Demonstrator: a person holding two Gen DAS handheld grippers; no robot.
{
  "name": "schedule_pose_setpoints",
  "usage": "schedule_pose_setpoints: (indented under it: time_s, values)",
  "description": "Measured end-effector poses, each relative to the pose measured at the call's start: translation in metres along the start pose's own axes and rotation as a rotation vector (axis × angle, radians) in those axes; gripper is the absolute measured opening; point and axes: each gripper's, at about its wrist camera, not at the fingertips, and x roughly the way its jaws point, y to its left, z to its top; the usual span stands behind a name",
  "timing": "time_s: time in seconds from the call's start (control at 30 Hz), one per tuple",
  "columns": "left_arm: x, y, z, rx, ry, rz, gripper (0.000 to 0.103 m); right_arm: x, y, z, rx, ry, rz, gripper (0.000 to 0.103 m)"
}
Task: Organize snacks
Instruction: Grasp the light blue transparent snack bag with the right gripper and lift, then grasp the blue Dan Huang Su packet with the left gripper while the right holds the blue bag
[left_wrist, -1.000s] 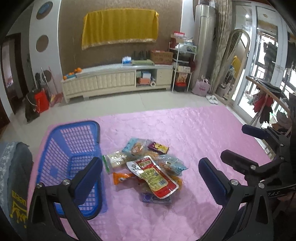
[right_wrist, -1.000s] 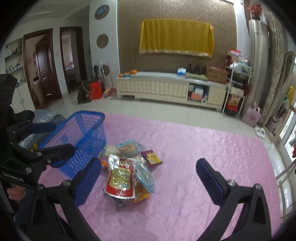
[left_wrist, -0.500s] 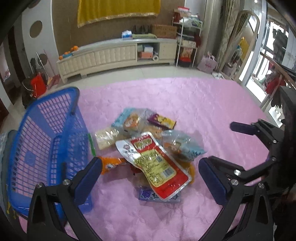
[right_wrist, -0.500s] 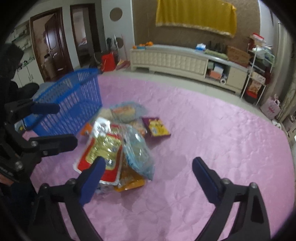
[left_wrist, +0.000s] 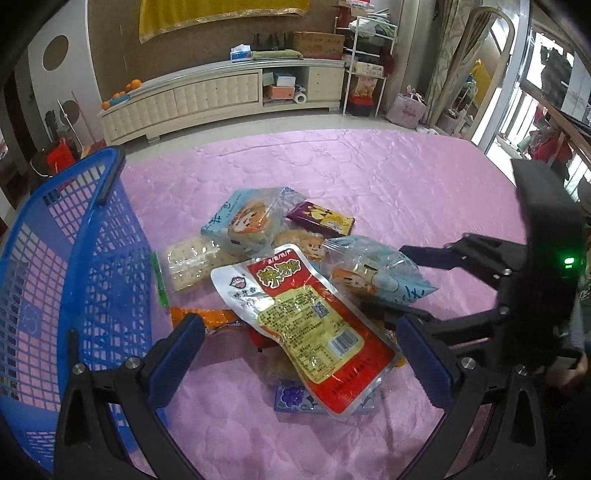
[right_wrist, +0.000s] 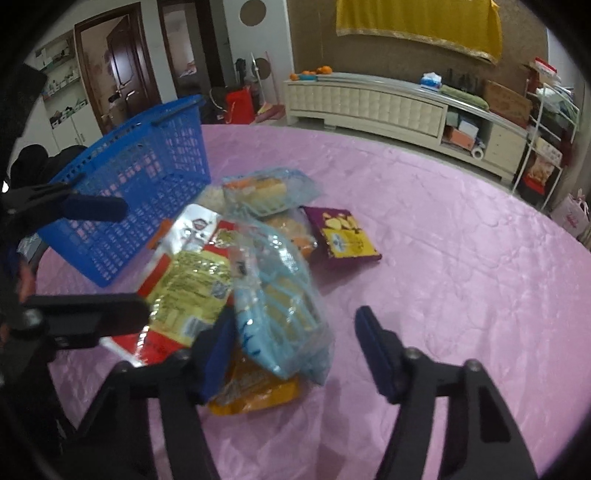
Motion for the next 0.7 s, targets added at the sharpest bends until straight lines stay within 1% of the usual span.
schedule_pose_setpoints:
  time_s: [0.03, 0.07, 0.1, 0.2, 0.33, 0.43, 0.57, 0.7]
  values:
    - [0.0, 0.001, 0.001, 0.002, -0.002, -0.002, 0.103, 0.003, -0.001, 0.0, 0.006, -0.001, 0.004, 0.062]
    - [0.001, 0.001, 0.002, 0.001, -0.003, -0.003, 0.103, 0.006, -0.002, 0.0, 0.02, 0.0, 0.01, 0.054]
    - [0.001, 0.002, 0.002, 0.0, -0.003, -0.004, 0.103, 0.007, -0.002, 0.001, 0.029, 0.002, 0.016, 0.047]
    - [-0.001, 0.003, 0.003, -0.004, -0.009, -0.005, 0.103, 0.003, -0.001, 0.002, 0.023, -0.017, -0.006, 0.043]
    - [-0.006, 0.001, 0.009, -0.001, -0.02, 0.001, 0.103, -0.008, -0.009, 0.003, 0.068, -0.029, -0.013, 0.042]
    - [-0.011, -0.001, 0.019, -0.008, -0.034, -0.029, 0.103, -0.026, -0.019, 0.006, 0.116, -0.06, -0.024, 0.042]
    - [-0.015, -0.006, 0.038, 0.019, -0.06, -0.012, 0.103, -0.048, -0.031, 0.012, 0.208, -0.088, -0.055, 0.042]
    - [-0.015, -0.005, 0.062, 0.031, -0.077, 0.011, 0.103, -0.06, -0.039, 0.029, 0.254, -0.095, -0.11, 0.042]
